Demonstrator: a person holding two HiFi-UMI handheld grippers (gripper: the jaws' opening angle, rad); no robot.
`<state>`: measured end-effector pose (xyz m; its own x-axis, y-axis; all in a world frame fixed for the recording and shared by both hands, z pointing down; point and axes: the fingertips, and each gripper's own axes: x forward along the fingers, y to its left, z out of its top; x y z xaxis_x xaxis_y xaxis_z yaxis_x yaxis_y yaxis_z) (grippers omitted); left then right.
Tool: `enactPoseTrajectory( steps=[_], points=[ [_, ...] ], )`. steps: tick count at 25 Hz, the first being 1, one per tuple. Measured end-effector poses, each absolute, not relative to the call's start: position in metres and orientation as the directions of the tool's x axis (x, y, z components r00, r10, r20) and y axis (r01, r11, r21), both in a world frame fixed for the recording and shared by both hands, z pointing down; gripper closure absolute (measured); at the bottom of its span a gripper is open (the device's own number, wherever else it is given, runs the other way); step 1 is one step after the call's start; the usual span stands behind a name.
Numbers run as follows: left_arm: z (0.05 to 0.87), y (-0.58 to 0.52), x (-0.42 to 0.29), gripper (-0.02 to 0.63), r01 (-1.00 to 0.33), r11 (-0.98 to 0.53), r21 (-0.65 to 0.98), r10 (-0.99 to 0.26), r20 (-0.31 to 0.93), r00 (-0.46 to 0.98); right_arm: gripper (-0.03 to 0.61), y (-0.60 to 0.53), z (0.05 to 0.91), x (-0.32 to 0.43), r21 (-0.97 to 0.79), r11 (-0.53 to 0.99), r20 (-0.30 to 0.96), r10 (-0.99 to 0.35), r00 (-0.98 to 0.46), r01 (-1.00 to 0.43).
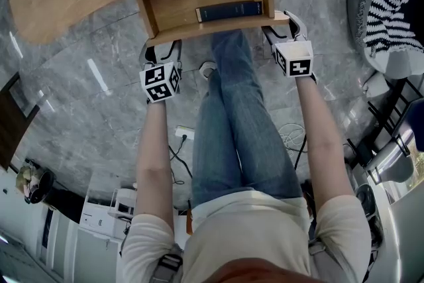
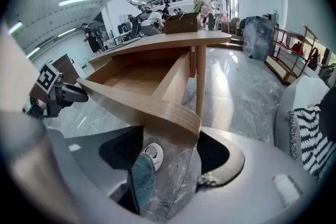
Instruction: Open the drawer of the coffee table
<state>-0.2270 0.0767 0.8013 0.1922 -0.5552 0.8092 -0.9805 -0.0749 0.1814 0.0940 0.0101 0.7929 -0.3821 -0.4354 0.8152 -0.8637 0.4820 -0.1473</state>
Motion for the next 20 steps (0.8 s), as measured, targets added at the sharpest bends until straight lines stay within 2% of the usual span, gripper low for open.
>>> enactPoseTrajectory(
  steps=[20],
  points=[
    [0.83, 0.115, -0.217, 0.265, -0.978, -0.043, 0.202, -0.482, 0.853, 0.197, 0.267, 0.044, 0.821, 0.104, -0.139, 0.467, 0.857, -0.386, -0.342, -0.874]
  ],
)
